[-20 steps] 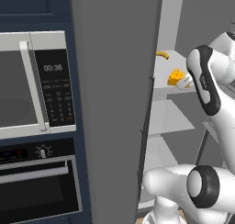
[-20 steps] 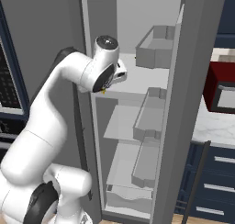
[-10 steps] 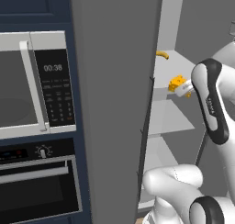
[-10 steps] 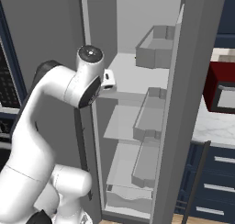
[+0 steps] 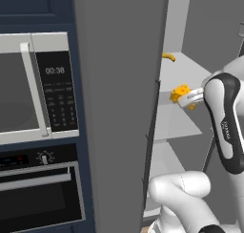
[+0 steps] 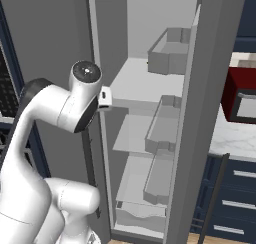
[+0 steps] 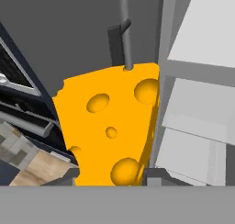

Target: Pick the cheese from the fridge and the cheese grater from the cabinet and place them next to the salad bowl.

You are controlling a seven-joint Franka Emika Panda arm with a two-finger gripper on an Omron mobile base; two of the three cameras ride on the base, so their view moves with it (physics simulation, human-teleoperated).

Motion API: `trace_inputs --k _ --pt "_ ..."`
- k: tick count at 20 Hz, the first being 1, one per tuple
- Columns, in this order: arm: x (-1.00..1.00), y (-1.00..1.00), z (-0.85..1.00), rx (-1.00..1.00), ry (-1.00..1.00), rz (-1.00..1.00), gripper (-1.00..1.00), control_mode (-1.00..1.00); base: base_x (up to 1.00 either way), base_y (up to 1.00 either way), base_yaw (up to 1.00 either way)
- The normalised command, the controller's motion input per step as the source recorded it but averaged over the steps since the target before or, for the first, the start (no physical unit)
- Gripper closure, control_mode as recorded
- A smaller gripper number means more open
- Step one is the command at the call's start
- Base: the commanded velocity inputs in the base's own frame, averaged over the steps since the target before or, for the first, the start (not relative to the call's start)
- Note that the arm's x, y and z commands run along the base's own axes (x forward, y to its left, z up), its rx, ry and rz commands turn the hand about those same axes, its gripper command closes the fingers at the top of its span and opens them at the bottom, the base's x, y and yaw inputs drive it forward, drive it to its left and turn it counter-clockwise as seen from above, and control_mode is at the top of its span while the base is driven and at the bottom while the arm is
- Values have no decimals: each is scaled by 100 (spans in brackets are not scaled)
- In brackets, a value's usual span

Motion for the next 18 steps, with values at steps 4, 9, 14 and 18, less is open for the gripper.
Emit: trace_inputs --k 4,9,14,18 --pt "-20 39 0 0 0 -1 100 -100 0 0 0" --pt "-13 20 0 0 0 0 100 100 0 1 0" --pt "0 0 0 0 0 0 100 100 0 0 0" --pt "0 0 0 0 0 0 100 100 -36 0 -2"
